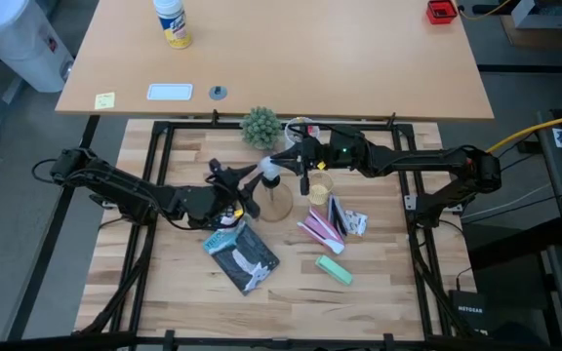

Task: Screw lightbulb
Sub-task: Insert the lightbulb into the lamp

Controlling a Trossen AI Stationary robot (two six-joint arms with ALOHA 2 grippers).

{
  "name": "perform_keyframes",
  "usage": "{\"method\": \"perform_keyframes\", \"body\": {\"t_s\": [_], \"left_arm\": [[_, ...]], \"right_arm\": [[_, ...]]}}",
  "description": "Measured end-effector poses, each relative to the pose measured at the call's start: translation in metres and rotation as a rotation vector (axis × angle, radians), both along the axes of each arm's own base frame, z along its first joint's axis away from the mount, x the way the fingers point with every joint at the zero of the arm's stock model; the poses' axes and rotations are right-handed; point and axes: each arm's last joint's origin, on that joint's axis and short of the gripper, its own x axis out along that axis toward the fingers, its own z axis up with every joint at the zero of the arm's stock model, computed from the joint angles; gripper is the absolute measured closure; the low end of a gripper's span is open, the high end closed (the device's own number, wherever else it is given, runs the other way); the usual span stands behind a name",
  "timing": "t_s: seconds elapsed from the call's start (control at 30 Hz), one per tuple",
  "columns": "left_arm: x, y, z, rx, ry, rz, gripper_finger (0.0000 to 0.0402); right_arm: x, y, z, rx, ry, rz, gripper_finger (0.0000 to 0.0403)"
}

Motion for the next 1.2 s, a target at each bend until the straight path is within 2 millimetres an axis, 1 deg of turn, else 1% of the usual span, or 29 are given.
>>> {"method": "perform_keyframes", "body": {"t_s": [0.27, 0.6, 0.7, 0.97, 1.03, 1.1, 1.2], "left_arm": [[0.0, 0.001, 0.0, 0.008, 0.006, 0.024, 0.0288], [-0.003, 0.003, 0.0, 0.033, 0.021, 0.149, 0.0288], [-0.005, 0.001, 0.002, 0.04, 0.024, 0.152, 0.0288], [-0.011, -0.013, 0.006, 0.001, -0.03, 0.096, 0.0288], [-0.011, -0.018, 0.006, -0.018, -0.047, 0.053, 0.0289], [-0.01, -0.022, 0.006, -0.038, -0.059, -0.021, 0.0298], [-0.009, -0.027, 0.005, -0.08, -0.08, -0.142, 0.0329]], "right_arm": [[0.0, 0.0, 0.0, 0.0, 0.0, 0.0, 0.0359], [0.0, 0.0, 0.0, 0.0, 0.0, 0.002, 0.0359], [0.0, 0.0, 0.0, 0.0, 0.0, 0.002, 0.0359], [0.0, 0.0, 0.0, 0.0, -0.002, 0.001, 0.0359], [0.0, 0.0, 0.0, 0.0, -0.002, 0.001, 0.0359], [0.0, 0.0, 0.0, 0.0, -0.002, 0.001, 0.0359], [0.0, 0.0, 0.0, 0.0, -0.002, 0.001, 0.0359]]}}
